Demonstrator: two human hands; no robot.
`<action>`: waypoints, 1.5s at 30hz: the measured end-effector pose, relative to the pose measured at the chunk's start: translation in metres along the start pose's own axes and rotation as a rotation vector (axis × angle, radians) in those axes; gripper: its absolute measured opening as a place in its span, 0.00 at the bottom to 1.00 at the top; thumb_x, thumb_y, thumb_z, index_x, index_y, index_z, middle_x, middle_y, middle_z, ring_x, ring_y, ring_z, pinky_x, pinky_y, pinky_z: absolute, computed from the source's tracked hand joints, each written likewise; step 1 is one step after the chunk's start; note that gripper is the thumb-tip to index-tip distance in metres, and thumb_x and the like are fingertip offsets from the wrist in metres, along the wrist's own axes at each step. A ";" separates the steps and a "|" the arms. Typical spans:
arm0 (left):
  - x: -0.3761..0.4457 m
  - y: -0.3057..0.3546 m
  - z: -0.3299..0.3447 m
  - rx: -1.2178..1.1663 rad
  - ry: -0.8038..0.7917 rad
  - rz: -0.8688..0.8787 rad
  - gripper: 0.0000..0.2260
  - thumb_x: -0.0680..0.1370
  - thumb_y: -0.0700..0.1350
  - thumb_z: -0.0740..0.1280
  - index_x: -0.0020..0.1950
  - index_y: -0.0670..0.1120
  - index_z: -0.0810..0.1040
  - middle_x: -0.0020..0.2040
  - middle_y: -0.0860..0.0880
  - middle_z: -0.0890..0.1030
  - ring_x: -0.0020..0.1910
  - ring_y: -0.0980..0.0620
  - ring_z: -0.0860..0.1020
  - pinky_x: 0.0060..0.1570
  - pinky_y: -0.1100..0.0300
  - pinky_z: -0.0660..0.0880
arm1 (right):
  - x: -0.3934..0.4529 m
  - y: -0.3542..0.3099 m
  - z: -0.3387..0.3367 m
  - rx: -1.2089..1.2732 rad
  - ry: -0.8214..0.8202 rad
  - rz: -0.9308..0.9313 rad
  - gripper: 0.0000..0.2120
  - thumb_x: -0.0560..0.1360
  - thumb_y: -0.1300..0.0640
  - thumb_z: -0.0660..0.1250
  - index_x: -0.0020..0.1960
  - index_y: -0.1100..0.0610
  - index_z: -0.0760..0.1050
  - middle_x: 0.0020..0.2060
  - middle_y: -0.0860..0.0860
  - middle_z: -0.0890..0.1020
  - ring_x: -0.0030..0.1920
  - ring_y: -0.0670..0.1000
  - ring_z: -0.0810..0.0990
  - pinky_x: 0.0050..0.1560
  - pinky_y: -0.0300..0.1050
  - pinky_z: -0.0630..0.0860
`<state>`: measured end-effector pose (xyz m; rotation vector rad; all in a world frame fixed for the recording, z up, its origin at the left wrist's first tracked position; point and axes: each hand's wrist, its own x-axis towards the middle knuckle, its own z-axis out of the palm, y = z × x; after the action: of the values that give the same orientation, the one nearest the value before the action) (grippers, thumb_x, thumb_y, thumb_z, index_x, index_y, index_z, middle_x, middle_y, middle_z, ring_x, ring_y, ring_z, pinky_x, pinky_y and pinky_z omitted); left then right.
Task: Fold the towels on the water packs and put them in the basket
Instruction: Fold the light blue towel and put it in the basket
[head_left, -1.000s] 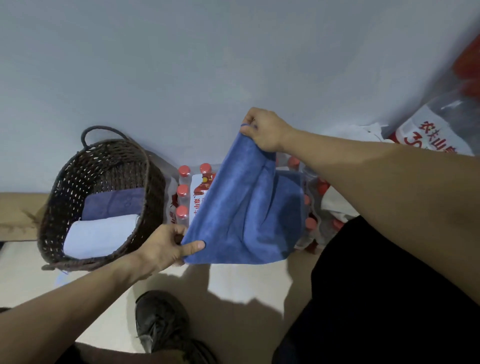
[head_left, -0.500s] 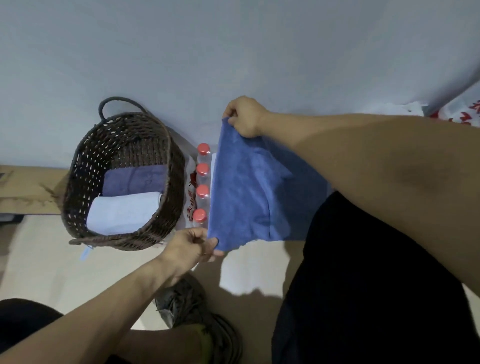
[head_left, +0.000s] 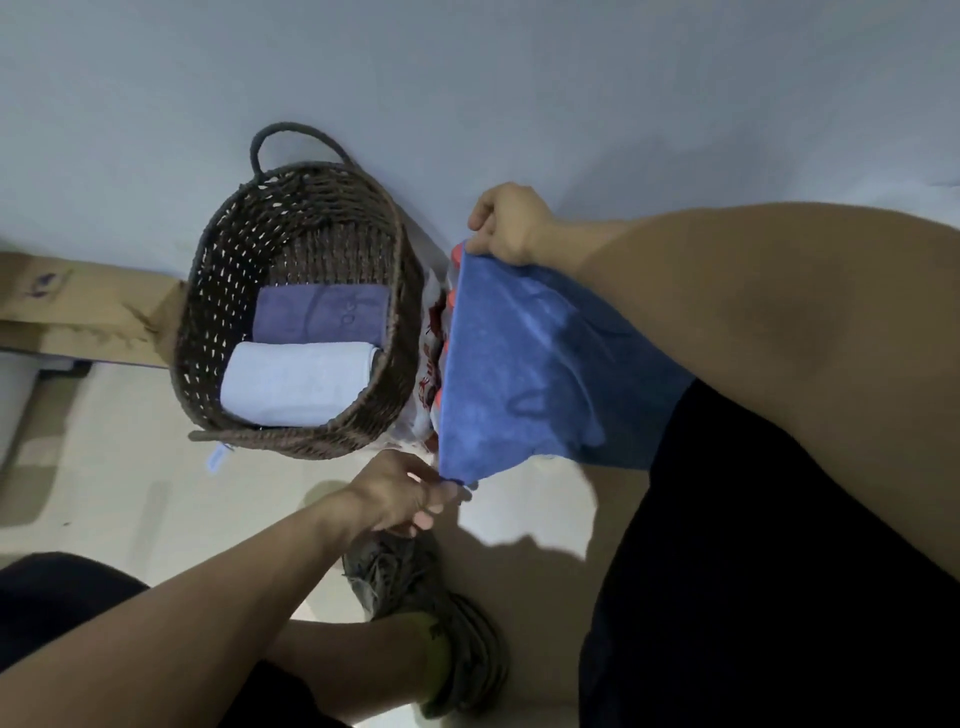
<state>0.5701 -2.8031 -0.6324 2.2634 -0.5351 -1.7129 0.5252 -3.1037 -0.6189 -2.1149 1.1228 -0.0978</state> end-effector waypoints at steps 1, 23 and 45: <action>-0.001 0.004 -0.001 0.165 0.005 -0.018 0.09 0.75 0.48 0.73 0.46 0.42 0.81 0.39 0.43 0.83 0.37 0.45 0.81 0.41 0.54 0.80 | -0.002 0.002 -0.002 -0.005 -0.009 -0.008 0.13 0.69 0.50 0.77 0.48 0.52 0.76 0.44 0.49 0.81 0.47 0.50 0.80 0.53 0.42 0.77; 0.071 0.152 0.002 0.659 0.448 0.742 0.30 0.78 0.45 0.67 0.77 0.39 0.60 0.76 0.38 0.61 0.75 0.40 0.61 0.75 0.50 0.58 | -0.118 0.164 -0.131 -0.251 -0.139 0.302 0.23 0.73 0.43 0.72 0.52 0.63 0.81 0.48 0.59 0.84 0.50 0.59 0.82 0.52 0.50 0.78; 0.086 0.131 0.015 0.768 0.601 0.793 0.26 0.83 0.52 0.55 0.79 0.42 0.57 0.79 0.39 0.55 0.78 0.40 0.54 0.77 0.47 0.50 | -0.107 0.178 -0.155 0.509 -0.063 0.495 0.04 0.76 0.63 0.70 0.47 0.64 0.76 0.36 0.57 0.79 0.31 0.49 0.81 0.31 0.42 0.82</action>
<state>0.5582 -2.9585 -0.6575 2.2896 -1.8190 -0.4287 0.2781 -3.1746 -0.5908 -1.3506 1.3799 -0.0726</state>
